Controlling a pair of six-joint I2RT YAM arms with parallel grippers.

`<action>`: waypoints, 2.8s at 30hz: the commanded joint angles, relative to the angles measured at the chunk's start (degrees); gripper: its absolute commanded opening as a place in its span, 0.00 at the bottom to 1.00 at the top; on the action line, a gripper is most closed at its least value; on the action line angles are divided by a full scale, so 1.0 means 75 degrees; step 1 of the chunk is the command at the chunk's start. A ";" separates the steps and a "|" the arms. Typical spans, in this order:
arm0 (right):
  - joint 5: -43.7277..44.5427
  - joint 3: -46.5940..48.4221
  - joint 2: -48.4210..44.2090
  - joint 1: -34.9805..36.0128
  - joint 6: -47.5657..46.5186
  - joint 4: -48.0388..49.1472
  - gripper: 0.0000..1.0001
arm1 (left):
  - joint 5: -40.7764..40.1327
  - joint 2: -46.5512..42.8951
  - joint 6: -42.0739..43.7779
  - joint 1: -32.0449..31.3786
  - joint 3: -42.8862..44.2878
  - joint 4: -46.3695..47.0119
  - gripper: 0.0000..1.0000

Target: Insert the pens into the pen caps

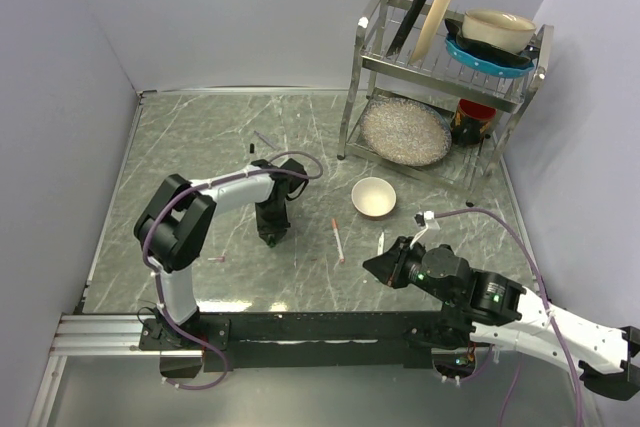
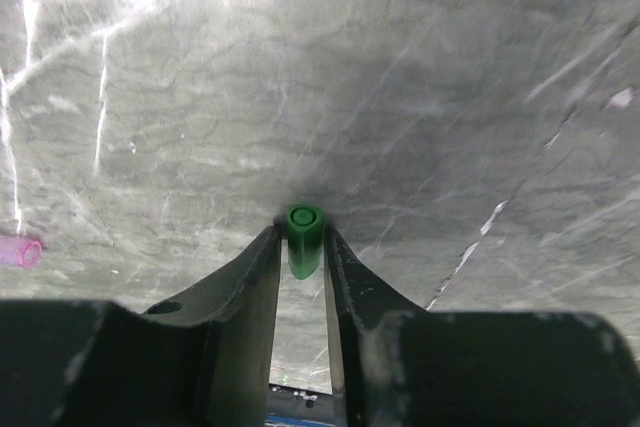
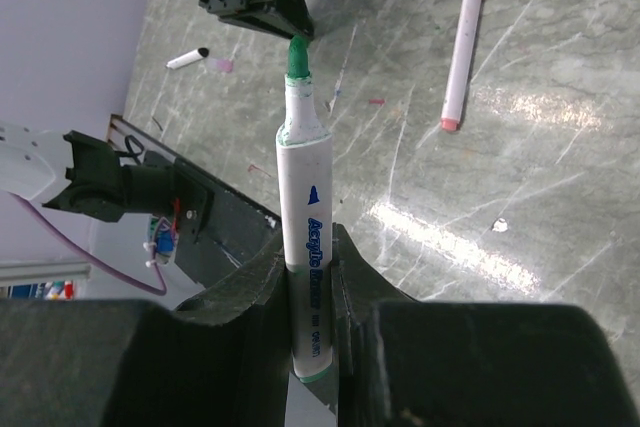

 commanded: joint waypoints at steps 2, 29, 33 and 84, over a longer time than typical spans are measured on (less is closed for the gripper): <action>-0.0014 -0.0063 0.0086 -0.0032 0.0115 0.0283 0.00 | -0.0303 0.0422 -0.0007 -0.0046 0.0130 0.0682 0.29; -0.2322 -0.1398 0.1188 -0.0021 -0.0951 0.4836 0.00 | 0.3139 -0.3056 -0.0182 -0.0128 -0.1931 0.4381 0.01; -0.2534 -0.1551 0.1387 -0.0021 -0.1056 0.5661 0.00 | 0.4208 -0.4425 -0.0965 -0.0303 -0.3089 0.6772 0.01; -0.2522 -0.0684 0.2723 0.0073 -0.0881 0.6295 0.00 | 0.3271 -0.6691 -0.1249 -0.1499 -0.4405 0.8885 0.01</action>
